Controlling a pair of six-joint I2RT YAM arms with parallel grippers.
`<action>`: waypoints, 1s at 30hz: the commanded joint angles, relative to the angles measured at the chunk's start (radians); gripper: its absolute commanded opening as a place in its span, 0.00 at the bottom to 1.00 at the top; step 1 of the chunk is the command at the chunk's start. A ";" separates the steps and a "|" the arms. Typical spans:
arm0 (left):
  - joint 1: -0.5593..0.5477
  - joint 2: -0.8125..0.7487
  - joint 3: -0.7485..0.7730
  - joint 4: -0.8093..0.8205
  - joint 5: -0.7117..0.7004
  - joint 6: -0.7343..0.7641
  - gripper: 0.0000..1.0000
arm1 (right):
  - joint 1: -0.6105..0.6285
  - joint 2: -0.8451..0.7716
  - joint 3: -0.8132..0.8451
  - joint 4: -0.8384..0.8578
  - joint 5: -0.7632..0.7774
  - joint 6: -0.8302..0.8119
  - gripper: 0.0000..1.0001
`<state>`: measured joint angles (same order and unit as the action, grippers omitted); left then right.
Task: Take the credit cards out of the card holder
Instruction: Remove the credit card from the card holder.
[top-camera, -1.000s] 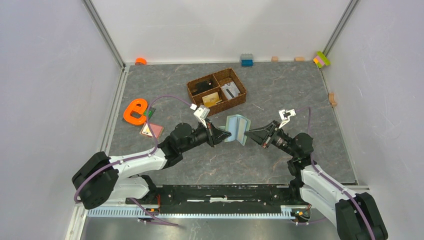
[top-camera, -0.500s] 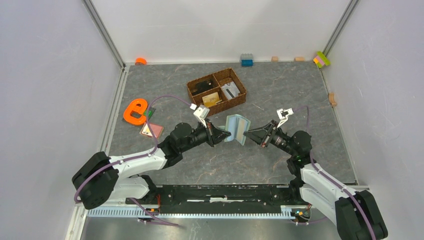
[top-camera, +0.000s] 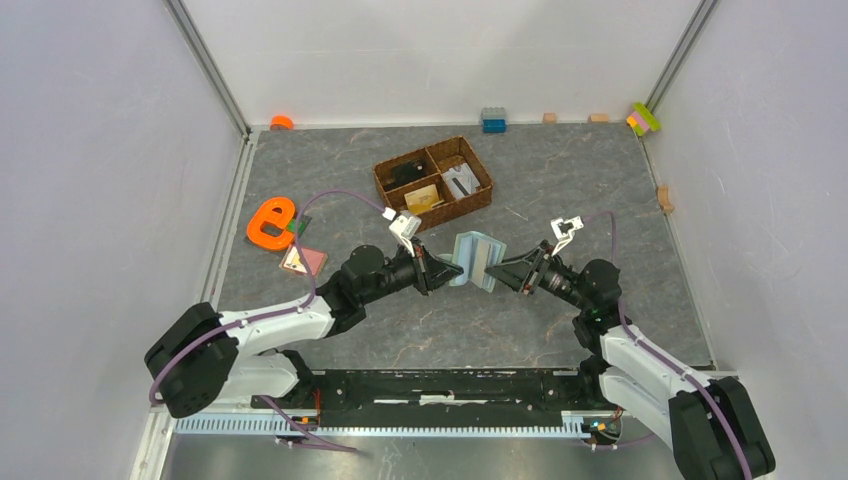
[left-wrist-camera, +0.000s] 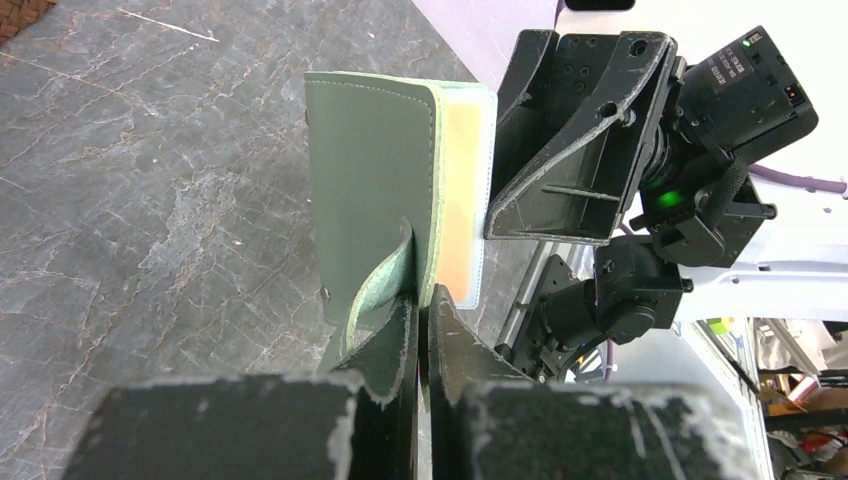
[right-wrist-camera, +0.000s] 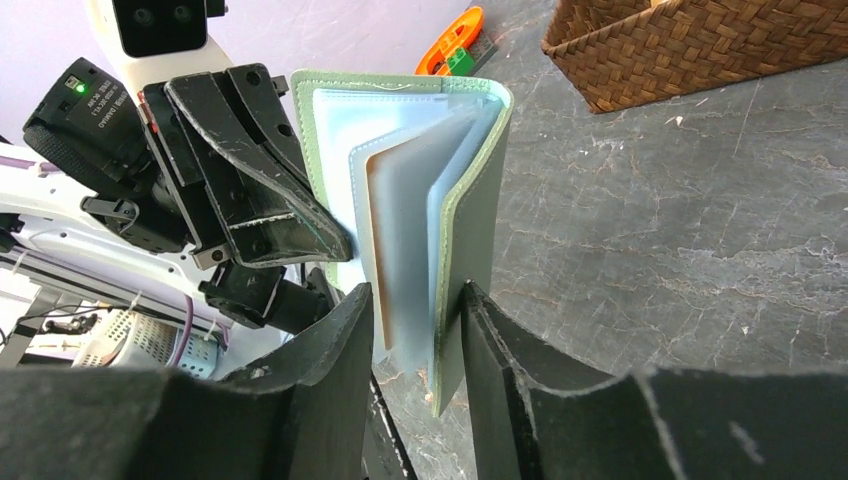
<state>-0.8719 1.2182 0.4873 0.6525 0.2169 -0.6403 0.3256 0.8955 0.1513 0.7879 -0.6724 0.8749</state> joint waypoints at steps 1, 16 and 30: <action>-0.001 0.017 0.055 0.067 0.071 -0.025 0.02 | 0.007 0.009 0.039 0.012 0.007 -0.014 0.44; -0.001 0.035 0.066 0.069 0.093 -0.031 0.02 | 0.021 0.026 0.043 0.019 0.003 -0.014 0.50; 0.022 -0.044 0.037 -0.020 -0.043 -0.052 0.02 | 0.023 0.022 0.061 -0.025 0.011 -0.032 0.04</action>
<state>-0.8574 1.2098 0.5049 0.5926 0.1986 -0.6590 0.3405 0.9173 0.1612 0.7696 -0.6579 0.8570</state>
